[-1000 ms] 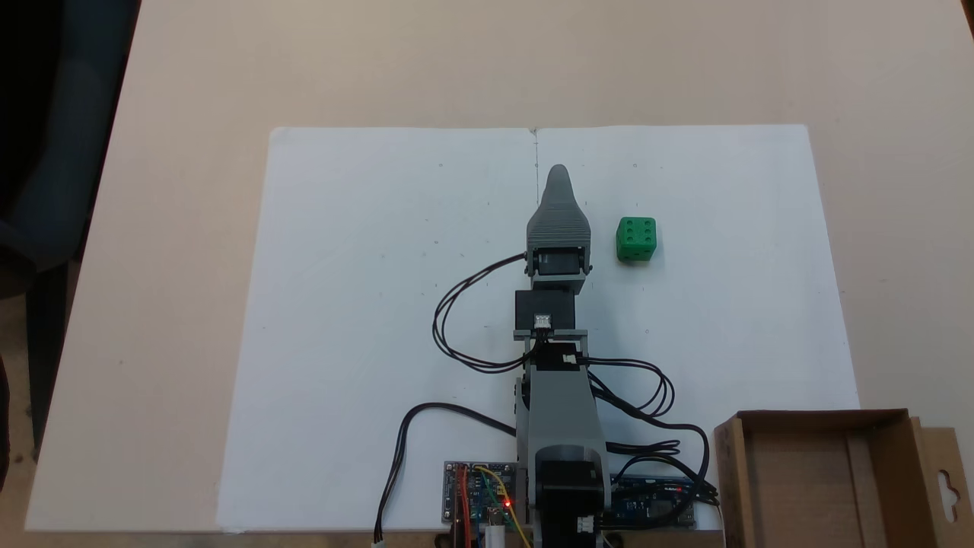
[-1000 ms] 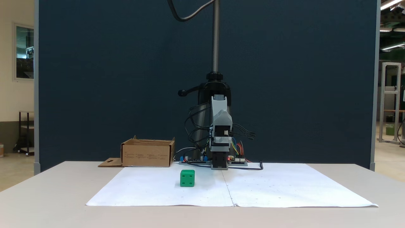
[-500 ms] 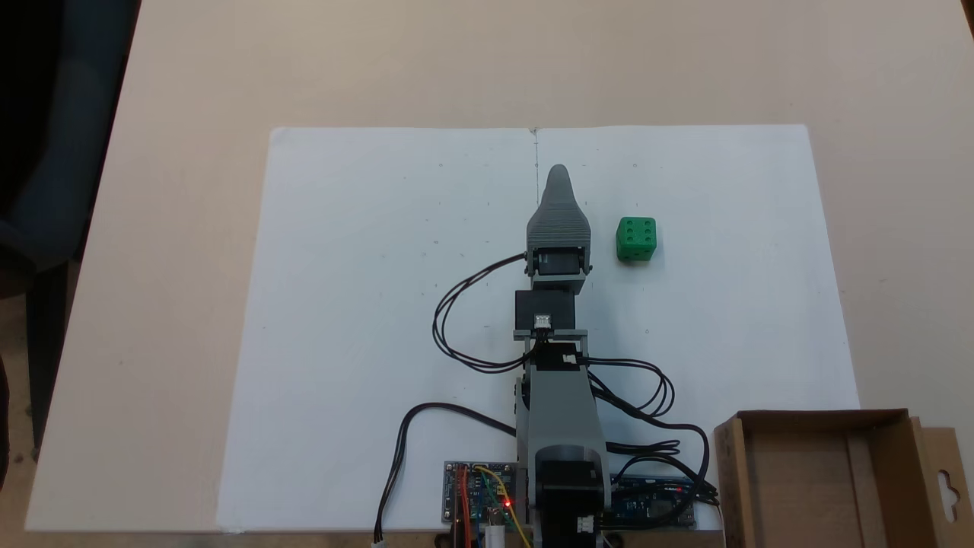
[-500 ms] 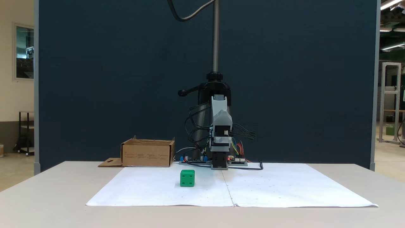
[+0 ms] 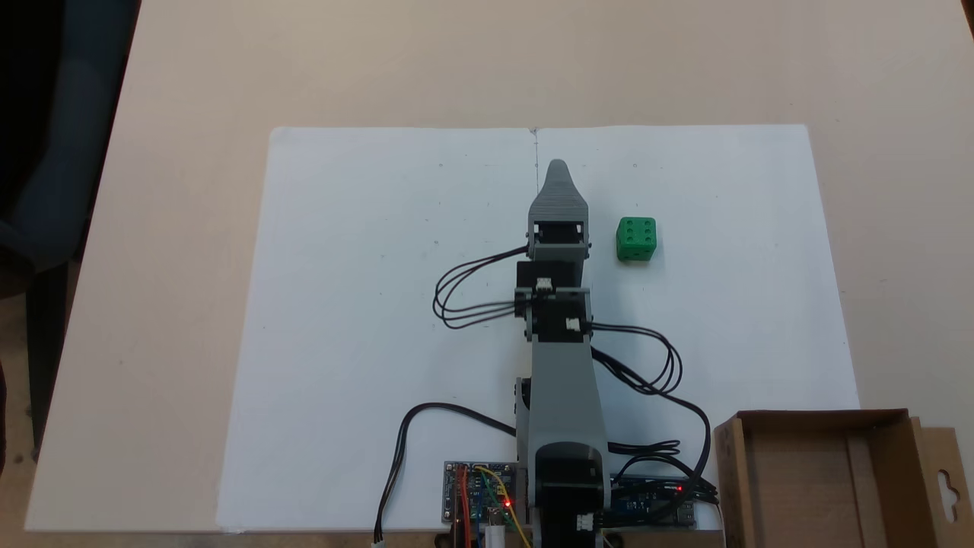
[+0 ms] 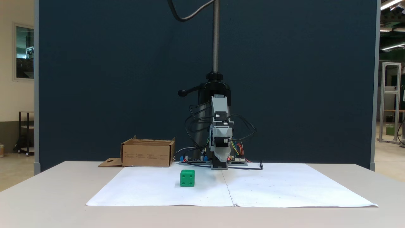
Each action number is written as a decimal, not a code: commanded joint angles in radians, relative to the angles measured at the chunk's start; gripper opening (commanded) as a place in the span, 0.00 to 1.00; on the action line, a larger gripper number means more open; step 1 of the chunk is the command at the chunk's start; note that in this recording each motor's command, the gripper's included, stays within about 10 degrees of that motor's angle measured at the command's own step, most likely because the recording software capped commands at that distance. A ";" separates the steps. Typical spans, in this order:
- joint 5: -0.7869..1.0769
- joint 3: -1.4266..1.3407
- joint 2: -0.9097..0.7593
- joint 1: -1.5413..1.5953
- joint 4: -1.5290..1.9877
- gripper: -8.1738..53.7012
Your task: Grasp a green dice and put it in the bin.
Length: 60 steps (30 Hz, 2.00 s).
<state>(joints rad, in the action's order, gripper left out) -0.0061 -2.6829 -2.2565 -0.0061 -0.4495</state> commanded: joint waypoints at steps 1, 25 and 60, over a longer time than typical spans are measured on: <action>0.052 0.126 -0.112 -0.018 0.161 0.79; -0.017 0.865 0.296 -0.164 1.420 0.79; 0.393 1.215 0.838 -0.356 1.565 0.83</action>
<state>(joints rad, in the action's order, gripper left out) 0.3037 -1.5202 -1.4021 -0.3390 1.0385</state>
